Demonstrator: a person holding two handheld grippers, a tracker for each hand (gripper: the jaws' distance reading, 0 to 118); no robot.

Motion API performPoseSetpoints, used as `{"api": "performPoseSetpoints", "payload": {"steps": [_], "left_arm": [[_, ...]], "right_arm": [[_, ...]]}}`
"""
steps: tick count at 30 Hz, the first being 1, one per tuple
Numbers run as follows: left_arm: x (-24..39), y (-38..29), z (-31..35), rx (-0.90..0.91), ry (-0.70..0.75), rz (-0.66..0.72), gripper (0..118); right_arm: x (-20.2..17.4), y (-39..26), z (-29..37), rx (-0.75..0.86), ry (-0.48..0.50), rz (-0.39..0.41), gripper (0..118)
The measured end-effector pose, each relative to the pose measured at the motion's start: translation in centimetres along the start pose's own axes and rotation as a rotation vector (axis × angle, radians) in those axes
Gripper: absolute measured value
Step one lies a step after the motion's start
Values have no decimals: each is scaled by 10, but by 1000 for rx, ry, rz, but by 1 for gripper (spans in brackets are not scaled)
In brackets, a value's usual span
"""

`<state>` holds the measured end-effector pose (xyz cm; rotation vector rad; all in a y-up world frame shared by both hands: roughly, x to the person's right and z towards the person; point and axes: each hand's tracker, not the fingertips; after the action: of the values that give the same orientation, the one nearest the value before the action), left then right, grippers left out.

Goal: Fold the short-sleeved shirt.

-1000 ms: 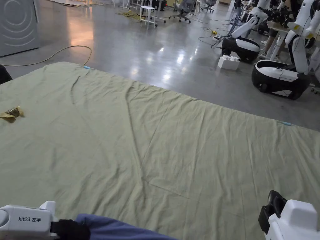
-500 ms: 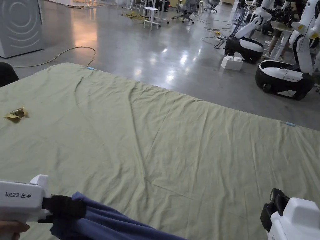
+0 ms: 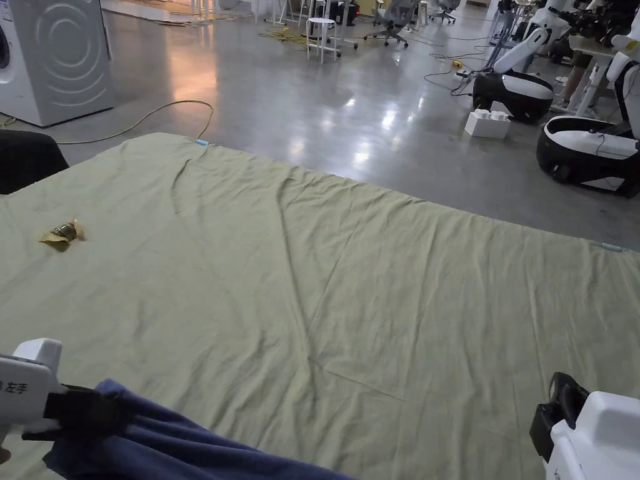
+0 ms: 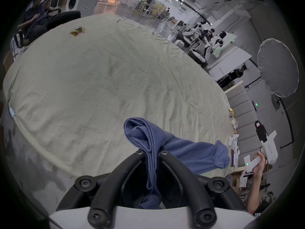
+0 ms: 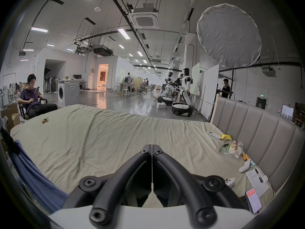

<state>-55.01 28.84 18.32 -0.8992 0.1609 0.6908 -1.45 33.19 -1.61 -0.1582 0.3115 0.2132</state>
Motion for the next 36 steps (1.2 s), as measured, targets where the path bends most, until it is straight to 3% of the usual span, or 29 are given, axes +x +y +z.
{"api": "performPoseSetpoints", "payload": {"steps": [11,18,28,36], "left_arm": [[88,-12,-9,-18,-273,50,10],[156,-31,-59,-66,-337,53,10],[223,-82,-163,-204,-210,-26,10],[240,-107,-192,-256,-127,-58,11]], "right_arm": [[3,-5,2,-8,5,-13,1],[10,-10,4,-17,-5,-27,1],[26,-21,10,-39,-33,-42,1],[34,-24,15,-49,-53,-48,1]]}}
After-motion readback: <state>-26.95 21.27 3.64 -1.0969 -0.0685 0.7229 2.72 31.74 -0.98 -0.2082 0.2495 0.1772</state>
